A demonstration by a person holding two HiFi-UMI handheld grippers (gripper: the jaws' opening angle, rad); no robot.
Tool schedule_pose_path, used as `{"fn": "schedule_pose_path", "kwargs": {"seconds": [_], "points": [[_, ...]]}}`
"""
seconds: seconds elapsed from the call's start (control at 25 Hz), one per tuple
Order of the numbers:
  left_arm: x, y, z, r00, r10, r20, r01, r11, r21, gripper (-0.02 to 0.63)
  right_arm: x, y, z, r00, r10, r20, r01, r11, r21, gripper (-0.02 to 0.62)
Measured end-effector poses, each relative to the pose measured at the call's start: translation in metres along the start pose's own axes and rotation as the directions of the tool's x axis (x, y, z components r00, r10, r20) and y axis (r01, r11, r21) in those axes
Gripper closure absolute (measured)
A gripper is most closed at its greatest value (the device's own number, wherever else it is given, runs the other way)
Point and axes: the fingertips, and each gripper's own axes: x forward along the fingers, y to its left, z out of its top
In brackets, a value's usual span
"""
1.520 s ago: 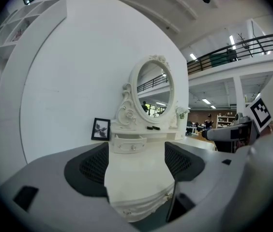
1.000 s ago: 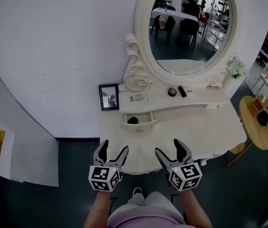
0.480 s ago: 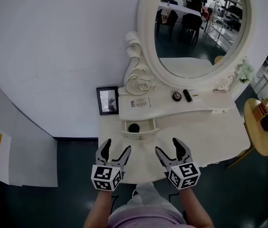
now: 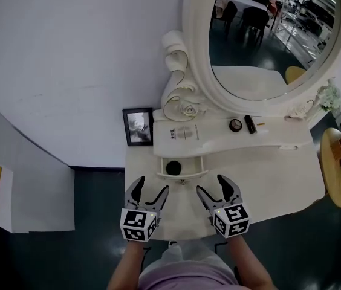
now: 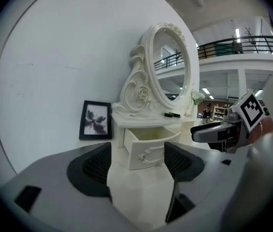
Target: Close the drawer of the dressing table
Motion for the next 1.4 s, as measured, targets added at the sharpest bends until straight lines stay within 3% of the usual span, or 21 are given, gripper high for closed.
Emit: {"fn": "schedule_pose_path", "kwargs": {"seconds": [0.52, 0.84, 1.4], "points": [[0.024, 0.011, -0.015, 0.998, 0.010, -0.062, -0.010, 1.000, 0.007, 0.313, 0.039, -0.002, -0.016, 0.994, 0.060, -0.088, -0.066, 0.996, -0.067, 0.311], [0.032, 0.004, -0.020, 0.996, -0.017, -0.089, 0.020, 0.999, 0.029, 0.367, 0.046, -0.003, -0.018, 0.992, 0.079, -0.096, -0.086, 0.994, -0.074, 0.359], [0.036, -0.004, -0.022, 0.994, -0.041, -0.099, 0.045, 0.998, 0.040, 0.426, 0.047, -0.002, -0.020, 0.990, 0.100, -0.100, -0.110, 0.989, -0.102, 0.379]]}}
